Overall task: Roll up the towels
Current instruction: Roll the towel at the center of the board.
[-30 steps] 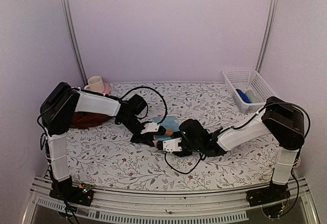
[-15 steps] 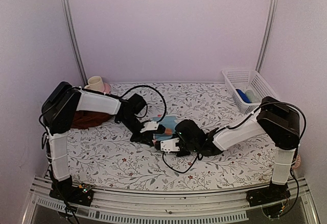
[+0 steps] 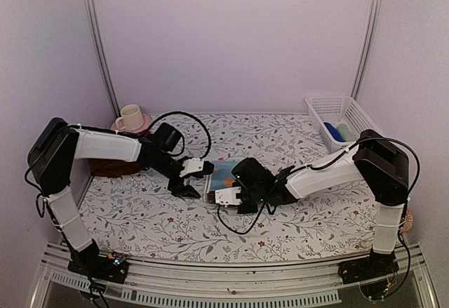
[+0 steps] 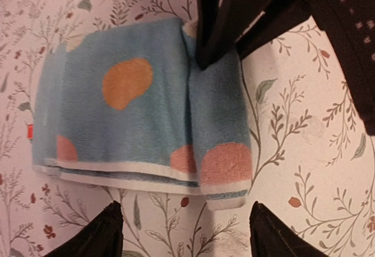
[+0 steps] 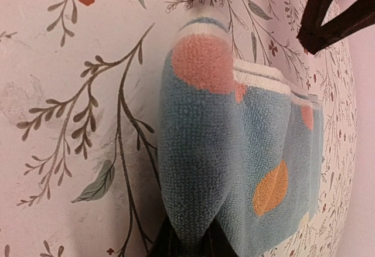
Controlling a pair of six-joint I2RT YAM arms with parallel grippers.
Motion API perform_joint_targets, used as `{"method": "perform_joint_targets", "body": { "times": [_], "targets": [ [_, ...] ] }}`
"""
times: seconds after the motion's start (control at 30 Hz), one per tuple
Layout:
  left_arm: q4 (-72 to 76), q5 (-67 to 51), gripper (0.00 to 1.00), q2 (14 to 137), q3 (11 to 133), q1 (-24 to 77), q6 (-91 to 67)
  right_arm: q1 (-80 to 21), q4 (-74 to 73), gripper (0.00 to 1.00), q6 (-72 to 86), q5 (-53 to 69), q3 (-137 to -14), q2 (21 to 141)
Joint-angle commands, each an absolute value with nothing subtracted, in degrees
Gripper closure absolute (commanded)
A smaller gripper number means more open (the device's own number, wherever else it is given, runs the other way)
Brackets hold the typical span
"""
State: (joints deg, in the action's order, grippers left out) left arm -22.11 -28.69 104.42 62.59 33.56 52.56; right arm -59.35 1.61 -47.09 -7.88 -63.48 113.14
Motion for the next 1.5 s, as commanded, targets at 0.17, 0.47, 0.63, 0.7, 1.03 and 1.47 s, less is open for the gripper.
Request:
{"method": "perform_joint_targets", "body": {
  "times": [0.17,0.47,0.63,0.7,1.03,1.47],
  "targets": [
    [6.3,-24.3,0.23,91.0,45.0,31.9,51.2,-58.1,-13.5,0.90,-40.0,4.2,-70.8,115.8],
    [22.5,-22.9,0.28,85.8,31.4,32.0,56.4,-53.3,-23.5,0.89,-33.6,15.9,-79.1,119.2],
    [28.1,-22.1,0.31,84.6,27.6,32.7,60.1,-51.1,-28.1,0.88,-31.8,20.2,-82.5,121.9],
    [31.4,-20.6,0.32,84.6,25.6,33.7,62.0,-50.1,-29.8,0.88,-31.3,23.0,-83.9,122.8],
    [41.4,-14.8,0.35,88.9,21.8,39.6,68.4,-44.8,-37.9,0.86,-28.8,33.1,-90.2,127.8],
    [47.5,-9.5,0.37,97.8,24.1,44.3,72.9,-42.0,-44.4,0.83,-27.9,38.2,-97.4,133.2]
  ]
}}
